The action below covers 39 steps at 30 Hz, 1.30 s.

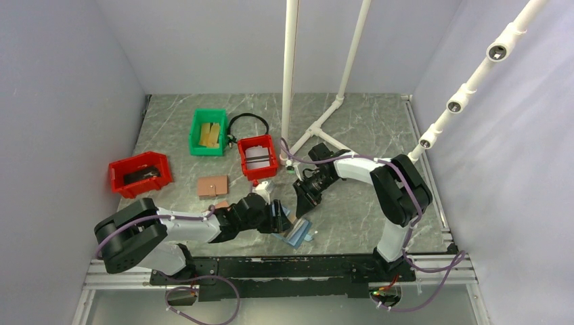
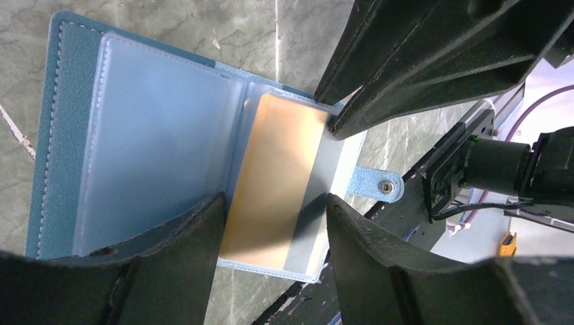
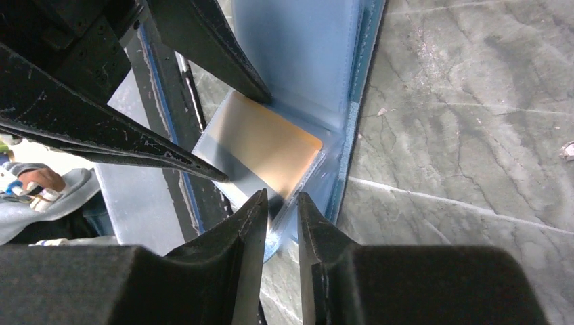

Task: Take the credit cards out of the card holder
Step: Remove the credit card from the card holder.

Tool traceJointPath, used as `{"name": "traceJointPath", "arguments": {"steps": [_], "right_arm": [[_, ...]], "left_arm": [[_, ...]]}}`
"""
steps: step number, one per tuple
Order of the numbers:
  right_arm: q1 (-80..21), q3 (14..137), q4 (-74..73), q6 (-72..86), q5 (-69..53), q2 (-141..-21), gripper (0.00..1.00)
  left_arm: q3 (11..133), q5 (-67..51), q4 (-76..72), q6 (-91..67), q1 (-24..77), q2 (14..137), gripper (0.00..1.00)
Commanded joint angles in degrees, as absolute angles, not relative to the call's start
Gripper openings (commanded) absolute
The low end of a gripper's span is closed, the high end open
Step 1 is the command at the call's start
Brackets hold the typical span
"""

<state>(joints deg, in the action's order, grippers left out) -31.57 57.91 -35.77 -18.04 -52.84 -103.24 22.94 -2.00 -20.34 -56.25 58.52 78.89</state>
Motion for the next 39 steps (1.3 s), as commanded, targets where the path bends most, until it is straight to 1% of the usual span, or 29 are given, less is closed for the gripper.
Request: {"name": "traceJointPath", "arguments": {"steps": [1, 2, 4, 5, 9, 15, 18, 22, 24, 26, 30, 32, 39], "right_arm": [[-31.6, 59.5, -35.6, -17.6, -57.6, -103.1, 0.23], [-31.5, 59.5, -35.6, -17.6, -57.8, -103.1, 0.22], [-31.5, 59.5, -35.6, -17.4, -57.9, -103.2, 0.20], [-31.4, 59.5, -35.5, -17.3, -57.7, -103.2, 0.20], [-31.4, 59.5, -35.3, -16.9, -57.2, -103.5, 0.18], [-31.4, 59.7, -35.7, -17.0, -59.1, -103.8, 0.18], [-31.4, 59.9, -36.2, -17.5, -60.5, -103.8, 0.21], [-31.3, 60.0, -36.6, -17.8, -61.6, -103.8, 0.23], [-31.3, 60.0, -36.6, -17.9, -61.6, -103.9, 0.23], [-31.3, 60.0, -36.5, -17.7, -60.7, -103.9, 0.23], [-31.2, 59.8, -35.4, -16.4, -57.4, -104.2, 0.25], [-31.1, 59.8, -35.4, -16.3, -56.9, -104.2, 0.26], [-30.8, 59.9, -35.9, -17.3, -56.4, -103.6, 0.43]], "left_arm": [[23.3, -4.6, -18.7, -52.7, 58.4, 79.6, 0.63], [23.5, -4.9, -19.0, -52.4, 58.4, 79.7, 0.64], [23.6, -5.3, -19.5, -51.9, 58.4, 80.0, 0.71], [23.6, -5.5, -19.9, -51.7, 58.4, 80.1, 0.73], [23.5, -6.4, -21.4, -51.0, 58.4, 79.8, 0.78], [24.7, -6.3, -19.7, -50.1, 58.4, 80.4, 0.79], [26.1, -6.0, -18.0, -49.7, 58.6, 82.0, 0.81], [27.8, -4.6, -15.6, -49.0, 58.9, 83.3, 0.82], [28.4, -3.5, -13.7, -49.1, 59.0, 83.6, 0.81], [28.6, -2.3, -12.2, -49.6, 59.0, 83.3, 0.78], [26.9, -2.0, -13.8, -51.2, 59.0, 81.5, 0.66], [25.8, -2.1, -15.3, -51.8, 58.9, 80.8, 0.62], [22.3, -5.0, -22.2, -54.0, 57.4, 81.0, 0.61]]}}
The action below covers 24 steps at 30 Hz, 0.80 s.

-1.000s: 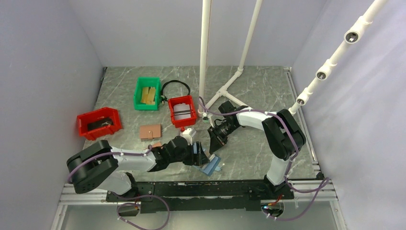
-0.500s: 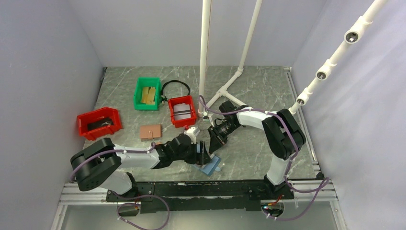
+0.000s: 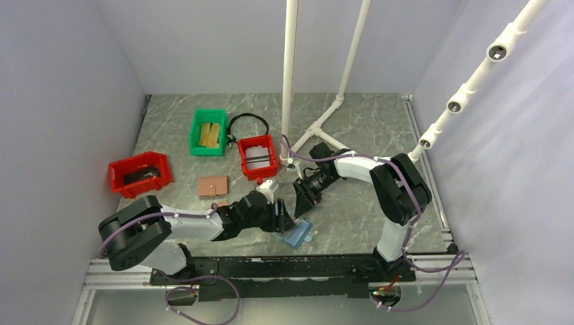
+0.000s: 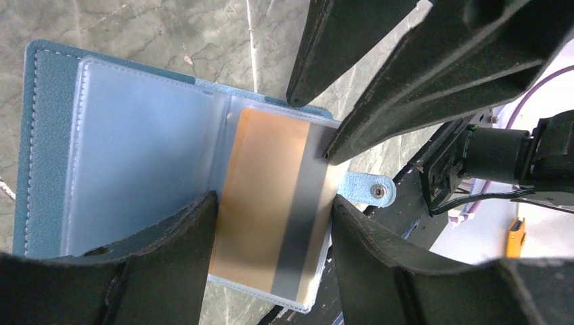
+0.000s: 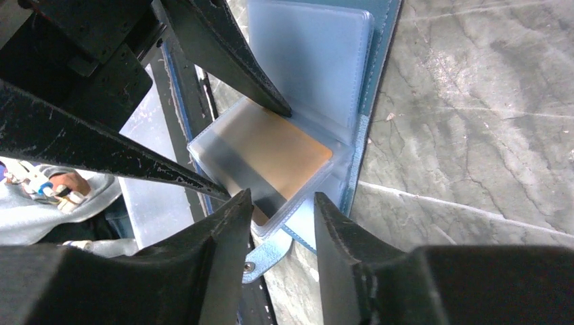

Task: Take the credit cards out of the card holder
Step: Remove the credit card from the card holder.

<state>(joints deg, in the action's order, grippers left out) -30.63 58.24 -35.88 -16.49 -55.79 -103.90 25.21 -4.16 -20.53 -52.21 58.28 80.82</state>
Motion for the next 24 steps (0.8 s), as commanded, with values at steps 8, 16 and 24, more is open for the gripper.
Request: {"name": "traceJointPath", "arguments": {"steps": [8, 16, 24], "right_arm": [[-30.4, 59.7, -35.2, -16.6, -53.5, -103.6, 0.50], [-30.1, 60.1, -36.5, -18.3, -57.1, -103.0, 0.62], [-30.1, 59.3, -34.8, -17.0, -52.5, -103.1, 0.65]], "left_arm": [[18.9, -9.8, -29.8, -56.2, 54.8, 81.9, 0.61], [17.5, -12.2, -33.8, -57.4, 53.4, 83.1, 0.61], [16.7, -13.4, -36.2, -58.2, 52.5, 83.2, 0.61]]}}
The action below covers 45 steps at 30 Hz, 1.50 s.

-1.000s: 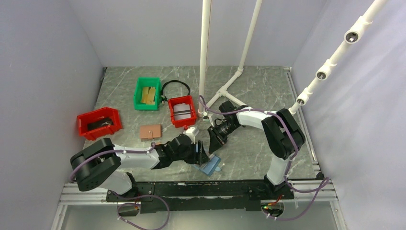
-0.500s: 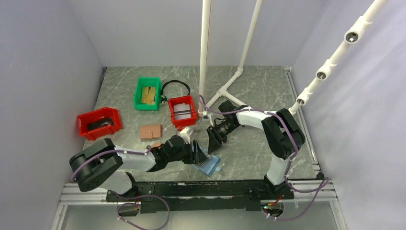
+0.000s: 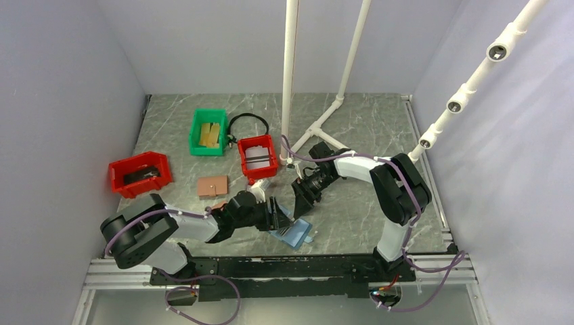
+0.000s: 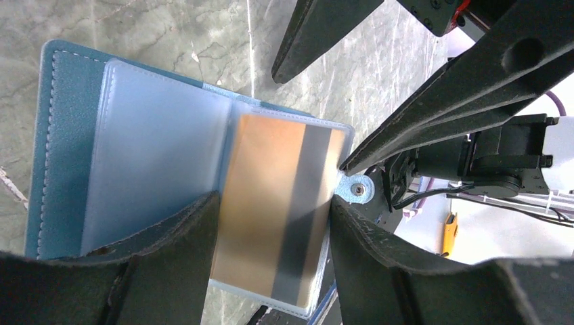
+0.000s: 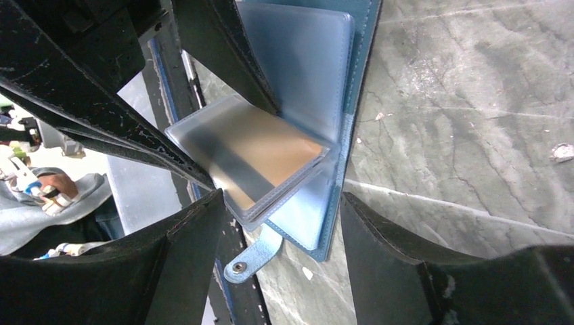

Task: Take the credit cards out of the card holder
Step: Remove the credit card from the card holder.

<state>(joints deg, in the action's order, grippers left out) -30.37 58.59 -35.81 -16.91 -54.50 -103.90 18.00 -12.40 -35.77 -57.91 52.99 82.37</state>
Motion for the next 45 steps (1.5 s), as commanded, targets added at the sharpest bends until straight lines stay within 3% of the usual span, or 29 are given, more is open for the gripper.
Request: {"name": "traceJointPath", "arguments": {"steps": [1, 11, 23, 38, 45], "right_arm": [[-30.1, 59.1, -34.4, -16.6, -51.5, -103.1, 0.64], [-30.1, 58.7, -33.1, -15.5, -46.0, -102.9, 0.50], [-30.2, 58.8, -33.8, -16.6, -47.2, -102.2, 0.54], [-31.6, 58.5, -30.9, -14.7, -47.2, -101.7, 0.48], [-31.6, 58.4, -30.7, -14.5, -51.2, -100.5, 0.48]], "left_arm": [[16.5, -13.5, -36.5, -58.4, 52.5, 83.2, 0.62], [15.7, -15.2, -39.8, -59.5, 51.6, 84.1, 0.65], [14.7, -16.4, -42.7, -61.1, 50.4, 85.6, 0.66], [17.2, -18.4, -41.5, -59.3, 50.4, 87.5, 0.73], [20.0, -15.8, -32.0, -57.6, 51.2, 86.0, 0.73]]}}
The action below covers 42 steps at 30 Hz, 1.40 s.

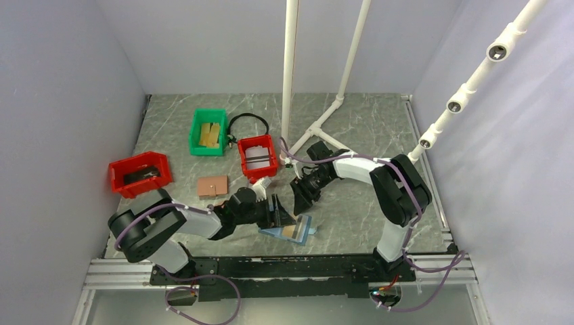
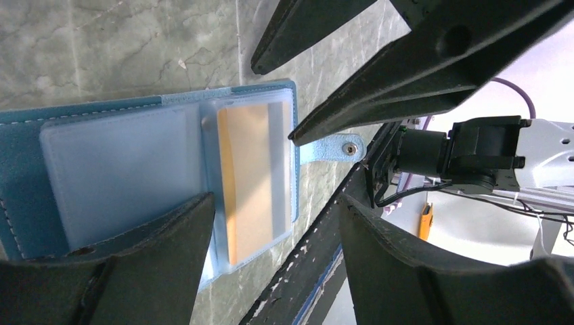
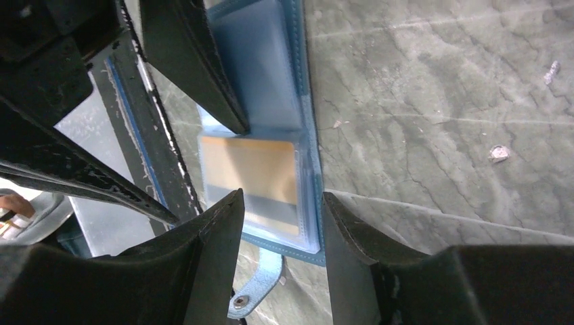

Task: Take the credit cards out of the card holder
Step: Remove the credit card from the card holder.

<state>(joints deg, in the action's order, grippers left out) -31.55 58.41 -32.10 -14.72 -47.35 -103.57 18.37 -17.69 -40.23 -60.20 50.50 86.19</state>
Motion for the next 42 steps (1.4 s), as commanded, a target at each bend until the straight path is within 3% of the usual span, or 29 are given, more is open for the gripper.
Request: {"name": "traceJointPath", "arguments": {"steps": [1, 12, 27, 30, 35, 42], "right_arm": [[-31.6, 58.4, -30.6, -14.4, -51.3, -100.4, 0.48], [-31.6, 59.1, -33.7, -17.3, -47.3, -99.2, 0.46], [-31.6, 57.9, -35.6, -24.5, -46.4, -90.1, 0.49], [-31.5, 56.4, -34.8, -27.0, -46.8, -85.5, 0.50], [-31.5, 53.1, -31.6, -30.6, -47.8, -81.0, 0.56], [-30.2, 53.8, -31.3, -23.1, -50.3, -87.9, 0.55]], "left_arm": [[20.1, -15.1, -31.0, -57.6, 51.2, 85.4, 0.73], [17.1, -11.4, -31.6, -58.0, 51.2, 80.3, 0.71], [19.4, -3.7, -9.6, -53.1, 51.2, 60.5, 0.75], [18.4, -3.7, -10.3, -53.8, 51.1, 58.4, 0.78], [15.7, -6.0, -15.8, -56.8, 50.6, 57.8, 0.91], [20.5, -11.8, -11.1, -51.0, 50.6, 61.2, 0.81]]}}
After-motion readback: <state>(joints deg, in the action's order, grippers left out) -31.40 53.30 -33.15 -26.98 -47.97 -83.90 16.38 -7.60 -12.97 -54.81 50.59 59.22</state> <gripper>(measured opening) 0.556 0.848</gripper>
